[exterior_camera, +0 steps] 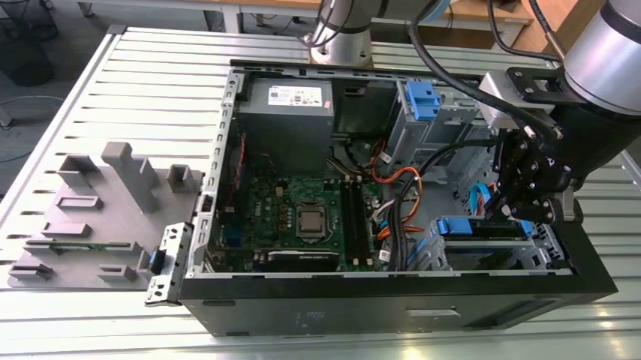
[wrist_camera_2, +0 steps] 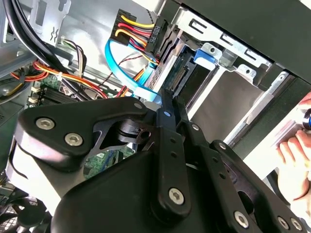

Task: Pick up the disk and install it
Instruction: 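Insert the first disk wire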

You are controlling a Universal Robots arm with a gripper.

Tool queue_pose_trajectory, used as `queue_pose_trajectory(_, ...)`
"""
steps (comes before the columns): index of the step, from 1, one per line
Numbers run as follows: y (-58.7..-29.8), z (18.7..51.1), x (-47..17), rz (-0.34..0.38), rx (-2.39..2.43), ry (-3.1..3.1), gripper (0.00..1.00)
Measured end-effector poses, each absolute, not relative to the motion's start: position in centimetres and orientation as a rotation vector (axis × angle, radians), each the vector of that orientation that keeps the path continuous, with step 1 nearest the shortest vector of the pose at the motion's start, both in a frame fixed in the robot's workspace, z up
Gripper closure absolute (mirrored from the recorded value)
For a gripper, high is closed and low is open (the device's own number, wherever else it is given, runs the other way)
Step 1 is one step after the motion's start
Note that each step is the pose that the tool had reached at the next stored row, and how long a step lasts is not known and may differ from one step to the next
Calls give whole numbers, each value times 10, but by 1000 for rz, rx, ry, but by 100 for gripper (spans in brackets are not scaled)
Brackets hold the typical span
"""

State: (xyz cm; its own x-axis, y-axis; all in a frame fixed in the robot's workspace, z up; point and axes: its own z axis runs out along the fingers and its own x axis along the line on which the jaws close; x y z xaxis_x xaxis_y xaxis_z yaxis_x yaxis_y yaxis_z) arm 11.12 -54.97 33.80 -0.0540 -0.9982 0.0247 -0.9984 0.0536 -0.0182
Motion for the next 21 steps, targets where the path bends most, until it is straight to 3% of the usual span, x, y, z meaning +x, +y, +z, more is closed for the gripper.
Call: queue_pose_trajectory(21,-552,336,111,47,2157,-2276,84)
